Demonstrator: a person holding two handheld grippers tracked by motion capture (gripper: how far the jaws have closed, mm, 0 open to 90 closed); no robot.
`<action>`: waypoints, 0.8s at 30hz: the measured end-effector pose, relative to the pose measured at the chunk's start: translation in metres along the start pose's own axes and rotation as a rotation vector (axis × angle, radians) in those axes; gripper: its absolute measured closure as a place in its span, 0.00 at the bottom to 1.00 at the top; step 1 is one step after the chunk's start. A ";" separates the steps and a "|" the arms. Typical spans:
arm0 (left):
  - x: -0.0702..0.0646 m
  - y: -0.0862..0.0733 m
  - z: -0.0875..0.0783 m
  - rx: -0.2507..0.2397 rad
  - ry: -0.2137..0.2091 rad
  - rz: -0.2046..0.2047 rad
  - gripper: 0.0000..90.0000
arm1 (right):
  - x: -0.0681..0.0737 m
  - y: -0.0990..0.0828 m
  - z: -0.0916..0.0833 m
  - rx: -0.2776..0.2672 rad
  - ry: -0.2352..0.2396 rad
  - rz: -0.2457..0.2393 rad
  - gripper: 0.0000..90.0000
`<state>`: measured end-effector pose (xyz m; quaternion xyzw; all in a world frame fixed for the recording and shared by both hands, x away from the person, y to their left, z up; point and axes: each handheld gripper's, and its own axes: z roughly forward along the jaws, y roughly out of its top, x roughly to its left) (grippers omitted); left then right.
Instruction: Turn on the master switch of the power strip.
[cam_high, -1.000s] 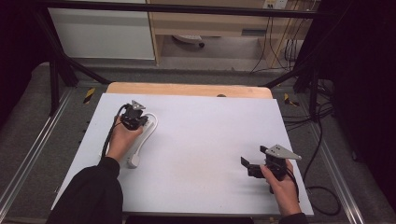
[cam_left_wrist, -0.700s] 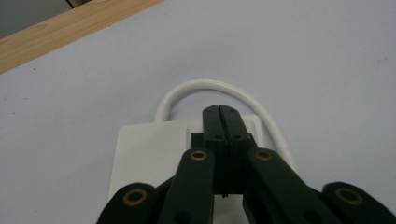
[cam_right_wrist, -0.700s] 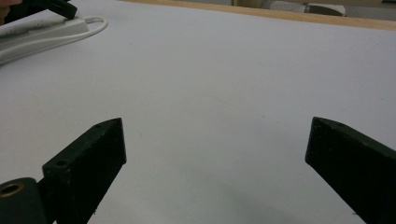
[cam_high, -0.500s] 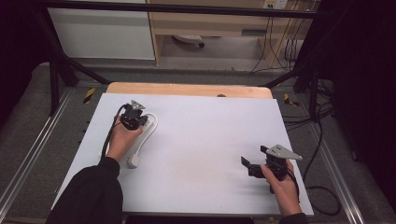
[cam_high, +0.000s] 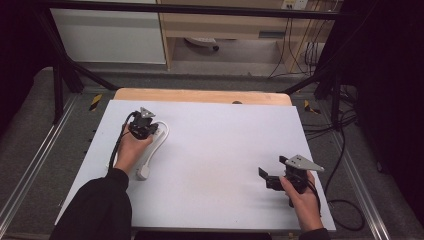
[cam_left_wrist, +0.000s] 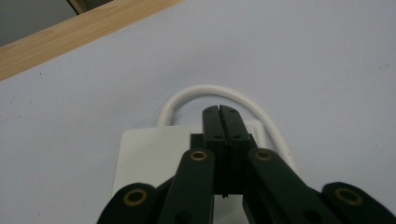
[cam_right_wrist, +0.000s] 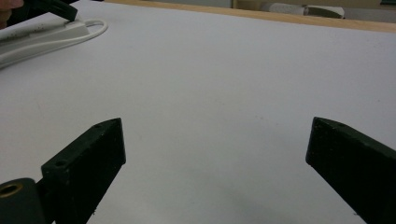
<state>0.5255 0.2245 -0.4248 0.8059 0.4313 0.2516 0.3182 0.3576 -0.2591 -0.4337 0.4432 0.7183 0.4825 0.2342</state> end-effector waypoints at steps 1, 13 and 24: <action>0.000 0.000 0.000 0.000 -0.001 0.000 1.00 | 0.000 0.000 0.000 0.000 0.000 0.001 0.06; 0.001 0.000 0.000 -0.001 0.000 0.001 1.00 | 0.000 0.000 0.000 -0.001 -0.002 0.000 0.06; 0.002 0.002 -0.004 -0.029 -0.013 -0.033 1.00 | -0.001 0.000 0.000 0.000 -0.002 0.003 0.06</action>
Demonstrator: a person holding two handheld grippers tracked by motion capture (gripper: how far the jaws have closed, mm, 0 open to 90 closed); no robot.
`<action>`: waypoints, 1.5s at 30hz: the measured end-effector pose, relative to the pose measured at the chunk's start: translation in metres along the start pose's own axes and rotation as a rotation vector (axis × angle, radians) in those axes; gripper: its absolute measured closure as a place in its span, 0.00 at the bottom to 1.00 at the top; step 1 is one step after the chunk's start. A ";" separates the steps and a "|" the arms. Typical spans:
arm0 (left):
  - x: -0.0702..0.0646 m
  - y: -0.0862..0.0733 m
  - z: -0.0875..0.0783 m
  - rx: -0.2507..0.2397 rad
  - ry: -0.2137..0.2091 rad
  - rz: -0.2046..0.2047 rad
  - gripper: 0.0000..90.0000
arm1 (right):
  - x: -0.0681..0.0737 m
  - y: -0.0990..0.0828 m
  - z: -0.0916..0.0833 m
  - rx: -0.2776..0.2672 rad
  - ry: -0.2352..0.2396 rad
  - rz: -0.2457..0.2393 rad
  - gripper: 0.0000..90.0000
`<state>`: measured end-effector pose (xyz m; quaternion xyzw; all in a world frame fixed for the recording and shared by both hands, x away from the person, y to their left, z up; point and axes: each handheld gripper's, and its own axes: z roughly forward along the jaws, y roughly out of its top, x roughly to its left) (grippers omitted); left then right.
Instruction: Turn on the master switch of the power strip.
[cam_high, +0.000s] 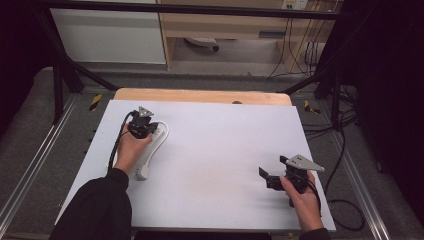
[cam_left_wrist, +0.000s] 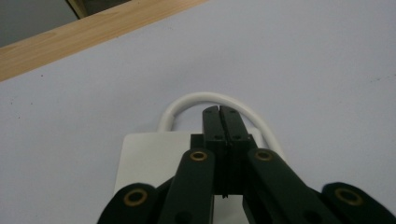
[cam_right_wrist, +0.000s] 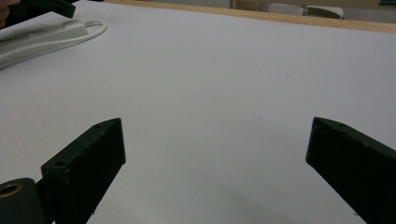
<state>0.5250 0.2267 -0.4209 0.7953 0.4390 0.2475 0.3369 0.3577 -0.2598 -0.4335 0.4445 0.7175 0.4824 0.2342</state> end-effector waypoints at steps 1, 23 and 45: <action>0.000 0.000 -0.001 -0.007 -0.001 0.000 1.00 | 0.000 0.000 0.000 0.001 0.001 -0.002 0.06; -0.002 0.008 -0.009 -0.129 -0.012 -0.064 0.59 | 0.000 0.000 0.000 0.001 0.000 -0.001 0.06; -0.017 0.013 -0.031 -0.173 -0.166 -0.118 0.13 | 0.000 -0.001 0.001 0.005 -0.008 0.009 0.05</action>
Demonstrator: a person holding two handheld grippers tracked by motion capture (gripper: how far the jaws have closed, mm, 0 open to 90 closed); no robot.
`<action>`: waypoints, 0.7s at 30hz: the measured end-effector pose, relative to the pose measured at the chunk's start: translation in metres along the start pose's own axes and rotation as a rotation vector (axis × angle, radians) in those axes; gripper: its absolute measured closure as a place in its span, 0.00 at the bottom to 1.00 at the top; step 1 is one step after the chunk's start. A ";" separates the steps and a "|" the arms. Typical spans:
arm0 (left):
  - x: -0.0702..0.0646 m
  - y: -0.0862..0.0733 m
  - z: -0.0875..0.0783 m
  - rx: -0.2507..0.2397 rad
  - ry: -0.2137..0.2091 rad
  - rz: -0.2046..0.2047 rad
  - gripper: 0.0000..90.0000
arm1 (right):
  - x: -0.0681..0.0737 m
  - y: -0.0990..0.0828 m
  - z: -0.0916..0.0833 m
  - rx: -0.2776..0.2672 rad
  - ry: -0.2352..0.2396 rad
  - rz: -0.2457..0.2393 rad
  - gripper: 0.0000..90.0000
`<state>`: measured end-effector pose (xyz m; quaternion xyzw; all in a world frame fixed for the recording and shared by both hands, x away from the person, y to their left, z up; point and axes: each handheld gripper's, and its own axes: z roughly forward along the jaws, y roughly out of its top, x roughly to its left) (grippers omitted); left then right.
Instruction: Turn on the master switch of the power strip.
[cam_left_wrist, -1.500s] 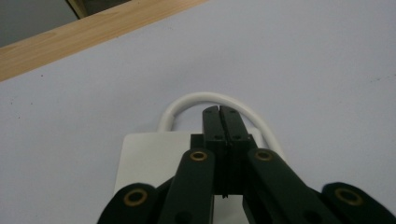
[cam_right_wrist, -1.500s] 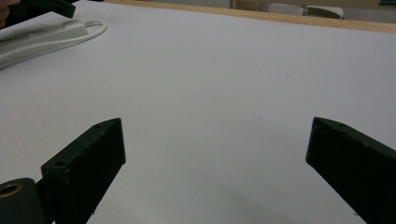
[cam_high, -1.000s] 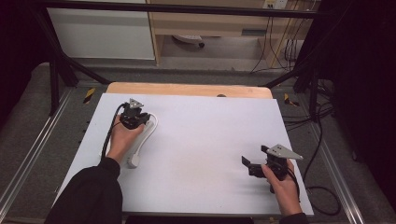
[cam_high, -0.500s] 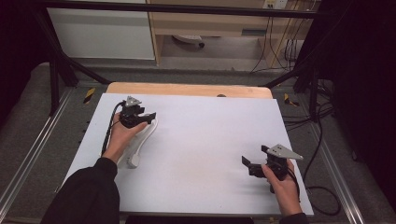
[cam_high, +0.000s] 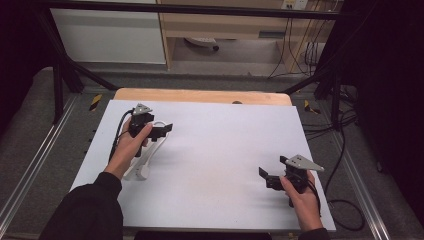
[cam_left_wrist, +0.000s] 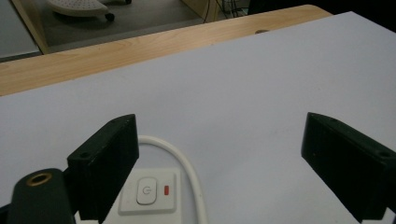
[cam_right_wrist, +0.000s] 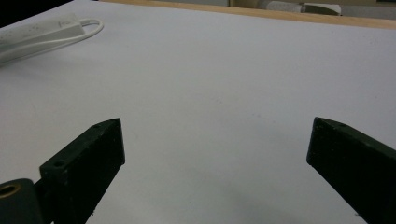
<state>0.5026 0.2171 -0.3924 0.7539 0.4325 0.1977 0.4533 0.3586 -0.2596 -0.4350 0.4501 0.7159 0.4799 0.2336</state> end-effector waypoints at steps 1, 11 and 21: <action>-0.001 0.000 -0.002 -0.004 -0.007 -0.004 0.12 | 0.000 0.000 0.000 0.003 -0.001 0.002 0.05; -0.002 -0.006 -0.021 -0.015 -0.023 -0.022 0.09 | 0.000 -0.001 -0.001 0.004 -0.020 0.002 0.04; 0.000 -0.018 -0.045 -0.034 -0.004 -0.031 0.10 | 0.001 -0.001 0.000 0.005 -0.012 0.001 0.04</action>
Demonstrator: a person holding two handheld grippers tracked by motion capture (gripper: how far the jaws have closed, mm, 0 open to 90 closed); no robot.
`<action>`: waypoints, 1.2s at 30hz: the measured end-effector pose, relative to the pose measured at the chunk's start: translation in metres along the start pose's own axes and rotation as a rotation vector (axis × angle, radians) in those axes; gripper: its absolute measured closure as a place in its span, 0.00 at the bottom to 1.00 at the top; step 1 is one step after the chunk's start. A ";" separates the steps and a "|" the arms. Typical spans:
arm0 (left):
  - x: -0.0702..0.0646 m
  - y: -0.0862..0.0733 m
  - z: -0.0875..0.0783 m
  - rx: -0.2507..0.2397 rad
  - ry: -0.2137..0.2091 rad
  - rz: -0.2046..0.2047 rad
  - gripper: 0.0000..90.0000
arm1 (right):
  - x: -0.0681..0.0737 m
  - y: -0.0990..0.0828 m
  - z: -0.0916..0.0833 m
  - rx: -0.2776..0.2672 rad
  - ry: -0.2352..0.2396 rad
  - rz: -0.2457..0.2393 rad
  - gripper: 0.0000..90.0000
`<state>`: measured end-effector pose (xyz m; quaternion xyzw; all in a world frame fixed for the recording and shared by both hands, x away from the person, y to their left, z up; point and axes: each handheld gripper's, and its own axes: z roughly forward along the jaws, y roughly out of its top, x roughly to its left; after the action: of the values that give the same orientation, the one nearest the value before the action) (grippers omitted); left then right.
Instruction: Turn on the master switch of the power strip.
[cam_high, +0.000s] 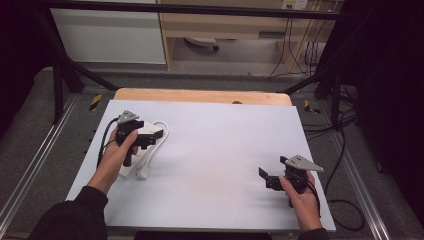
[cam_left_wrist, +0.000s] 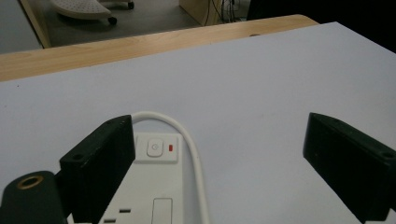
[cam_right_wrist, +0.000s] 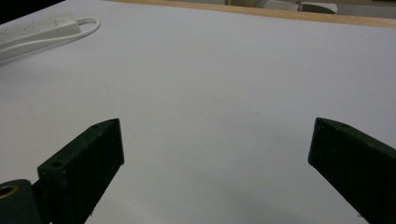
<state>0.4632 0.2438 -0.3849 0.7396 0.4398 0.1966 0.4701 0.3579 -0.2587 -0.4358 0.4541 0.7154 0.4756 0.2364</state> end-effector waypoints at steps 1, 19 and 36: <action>0.000 -0.001 -0.003 -0.004 0.001 -0.001 0.10 | 0.000 0.000 -0.001 -0.003 -0.001 0.001 0.04; -0.011 -0.018 -0.054 -0.052 -0.035 0.002 0.10 | 0.002 0.001 0.000 -0.004 0.004 -0.006 0.04; -0.001 -0.049 -0.087 -0.104 0.006 -0.025 0.10 | 0.002 0.000 0.000 0.002 -0.001 -0.002 0.05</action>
<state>0.3780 0.2966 -0.3854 0.7080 0.4395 0.2155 0.5091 0.3570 -0.2568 -0.4359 0.4538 0.7162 0.4743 0.2370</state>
